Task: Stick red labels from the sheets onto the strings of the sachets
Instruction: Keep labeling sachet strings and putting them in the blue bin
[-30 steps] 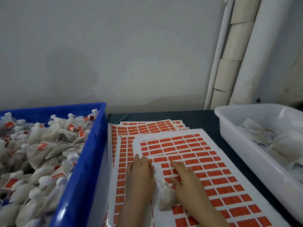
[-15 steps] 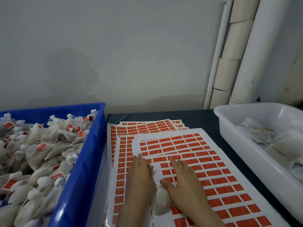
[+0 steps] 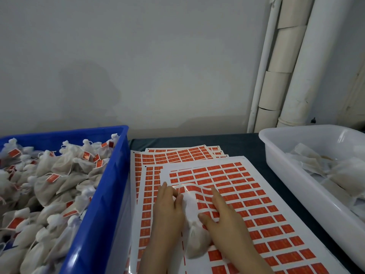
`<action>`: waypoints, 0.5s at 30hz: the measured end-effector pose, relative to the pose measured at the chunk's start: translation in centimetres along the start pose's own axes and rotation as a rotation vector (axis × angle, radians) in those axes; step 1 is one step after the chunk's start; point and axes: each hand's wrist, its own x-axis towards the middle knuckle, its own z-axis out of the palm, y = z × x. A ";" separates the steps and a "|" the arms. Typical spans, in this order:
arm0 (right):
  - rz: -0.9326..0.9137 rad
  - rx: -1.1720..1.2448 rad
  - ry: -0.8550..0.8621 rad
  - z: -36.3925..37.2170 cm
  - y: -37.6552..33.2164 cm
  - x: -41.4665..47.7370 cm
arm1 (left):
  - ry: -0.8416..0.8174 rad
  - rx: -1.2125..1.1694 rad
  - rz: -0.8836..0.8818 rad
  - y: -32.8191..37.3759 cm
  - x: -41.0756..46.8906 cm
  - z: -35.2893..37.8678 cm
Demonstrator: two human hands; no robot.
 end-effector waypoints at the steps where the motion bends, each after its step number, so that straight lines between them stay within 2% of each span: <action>1: -0.001 -0.003 0.017 -0.2 0.1 0.0 | 0.041 -0.019 -0.003 0.1 0.0 -0.1; 3: -0.014 -0.025 0.047 -0.8 0.4 0.0 | 0.109 -0.070 -0.016 0.2 0.0 -0.4; 7: -0.014 -0.003 0.024 -1.1 0.8 -0.1 | 0.079 -0.257 -0.027 0.7 0.0 -0.7; 10: 0.019 -0.087 -0.054 -0.5 0.5 -0.6 | 0.106 -0.040 -0.003 0.0 0.3 -0.3; 15: 0.037 -0.183 -0.077 -0.4 0.3 -0.6 | -0.051 0.431 0.047 -1.0 0.5 0.5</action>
